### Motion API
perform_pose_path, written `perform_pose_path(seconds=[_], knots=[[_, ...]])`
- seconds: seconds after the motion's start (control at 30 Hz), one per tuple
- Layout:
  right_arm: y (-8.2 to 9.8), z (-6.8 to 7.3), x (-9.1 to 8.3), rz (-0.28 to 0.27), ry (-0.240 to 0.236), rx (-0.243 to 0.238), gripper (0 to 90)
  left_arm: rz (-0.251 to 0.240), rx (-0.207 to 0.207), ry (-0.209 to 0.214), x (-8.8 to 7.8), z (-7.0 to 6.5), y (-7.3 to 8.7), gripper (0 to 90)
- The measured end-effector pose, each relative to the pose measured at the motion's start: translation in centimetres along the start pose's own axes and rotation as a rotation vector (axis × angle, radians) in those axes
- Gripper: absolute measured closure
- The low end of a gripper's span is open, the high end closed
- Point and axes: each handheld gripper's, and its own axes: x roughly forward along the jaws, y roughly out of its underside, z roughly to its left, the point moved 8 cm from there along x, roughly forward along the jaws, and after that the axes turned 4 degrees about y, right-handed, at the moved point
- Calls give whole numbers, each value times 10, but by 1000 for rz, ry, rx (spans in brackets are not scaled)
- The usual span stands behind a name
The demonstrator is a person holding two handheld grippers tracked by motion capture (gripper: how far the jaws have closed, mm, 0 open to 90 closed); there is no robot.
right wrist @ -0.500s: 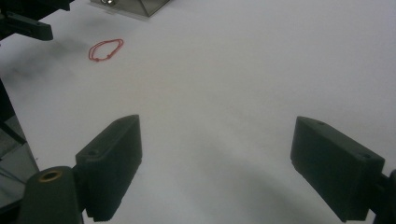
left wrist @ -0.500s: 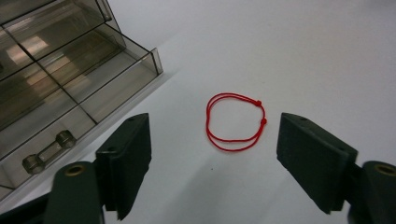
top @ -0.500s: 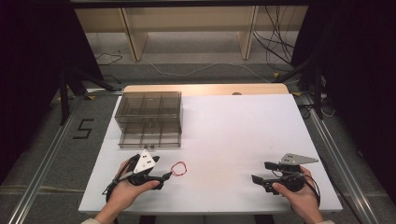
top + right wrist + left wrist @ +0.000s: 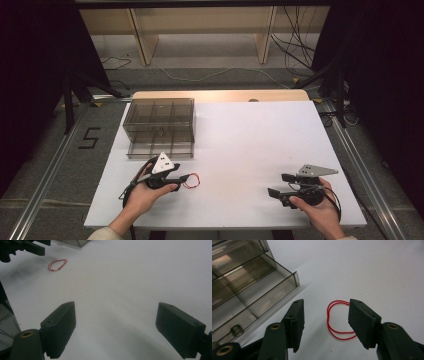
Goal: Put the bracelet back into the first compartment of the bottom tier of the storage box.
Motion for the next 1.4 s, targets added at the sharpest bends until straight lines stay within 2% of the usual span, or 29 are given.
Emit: perform_pose_path(seconds=[0.07,0.2,0.37,0.5,0.67,0.8,1.0,1.2,1.4], knots=[[0,0,0,-6,0,-2,174,22,0,9,9,3,0,491],[0,-1,0,-6,3,-2,174,31,7,27,16,1,-4,507],[-1,0,-1,-10,0,1,174,44,48,65,18,-16,-6,536],[0,-1,0,-7,0,-6,174,62,62,95,22,-24,-4,555],[-1,0,0,-12,1,-2,173,111,92,130,26,-34,1,611],[-1,0,0,-6,-2,-1,174,144,87,134,27,-33,6,685],[-1,0,0,-9,6,9,174,165,93,150,28,-36,8,757],[-1,-1,0,-12,5,-1,174,165,90,157,29,-37,8,814],[-1,-1,0,-11,6,-1,174,160,59,164,29,-38,9,863]])
